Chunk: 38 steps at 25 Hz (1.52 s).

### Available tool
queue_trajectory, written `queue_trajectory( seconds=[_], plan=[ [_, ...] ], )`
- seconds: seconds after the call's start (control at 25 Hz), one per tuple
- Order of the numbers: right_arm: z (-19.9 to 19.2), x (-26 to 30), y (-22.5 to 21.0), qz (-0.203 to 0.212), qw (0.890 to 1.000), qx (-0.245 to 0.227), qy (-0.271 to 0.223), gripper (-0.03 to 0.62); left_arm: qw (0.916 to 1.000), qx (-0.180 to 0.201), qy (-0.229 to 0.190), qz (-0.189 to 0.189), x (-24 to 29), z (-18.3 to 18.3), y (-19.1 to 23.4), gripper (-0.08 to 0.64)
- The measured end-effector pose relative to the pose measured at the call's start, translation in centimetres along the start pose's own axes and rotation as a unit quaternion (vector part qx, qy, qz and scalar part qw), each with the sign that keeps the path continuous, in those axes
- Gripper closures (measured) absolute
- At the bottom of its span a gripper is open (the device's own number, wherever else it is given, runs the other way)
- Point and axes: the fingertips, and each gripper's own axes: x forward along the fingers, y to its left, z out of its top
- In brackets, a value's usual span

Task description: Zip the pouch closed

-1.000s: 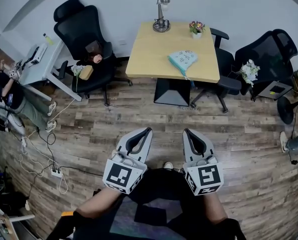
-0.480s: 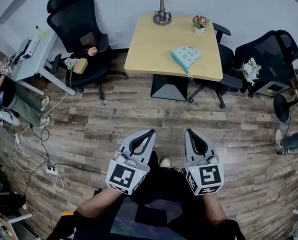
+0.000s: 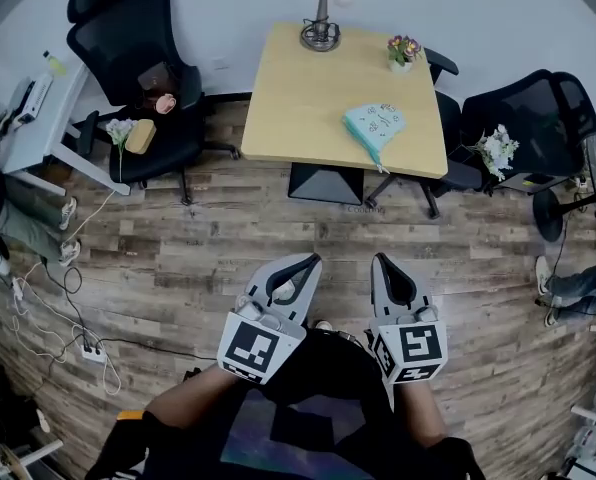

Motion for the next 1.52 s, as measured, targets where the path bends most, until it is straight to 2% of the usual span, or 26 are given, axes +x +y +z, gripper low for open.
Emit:
queue_trajectory(
  seconds=[0.32,0.56,0.84,1.2,1.52],
  plan=[
    [3.5,2.5,-0.1,-0.047,0.999,-0.005,0.004,0.577,0.9992,0.003,-0.021,-0.035,1.6,3.1,4.2,0.549],
    [3.1,3.9,-0.2,-0.070,0.997,0.001,0.018,0.577,0.9980,0.006,-0.025,-0.058,2.4,2.4,5.9,0.549],
    [4.1,5.0,-0.8,-0.084,0.996,-0.005,0.018,0.575,0.9980,0.003,-0.024,-0.059,2.6,2.7,7.6,0.549],
    [3.9,6.7,-3.1,-0.076,0.997,-0.003,0.024,0.575,0.9987,0.011,-0.023,-0.045,4.9,3.1,8.0,0.549],
    [3.4,10.4,-8.3,-0.048,0.998,-0.011,0.048,0.574,0.9995,0.019,-0.002,-0.025,10.3,3.9,8.2,0.549]
  ],
)
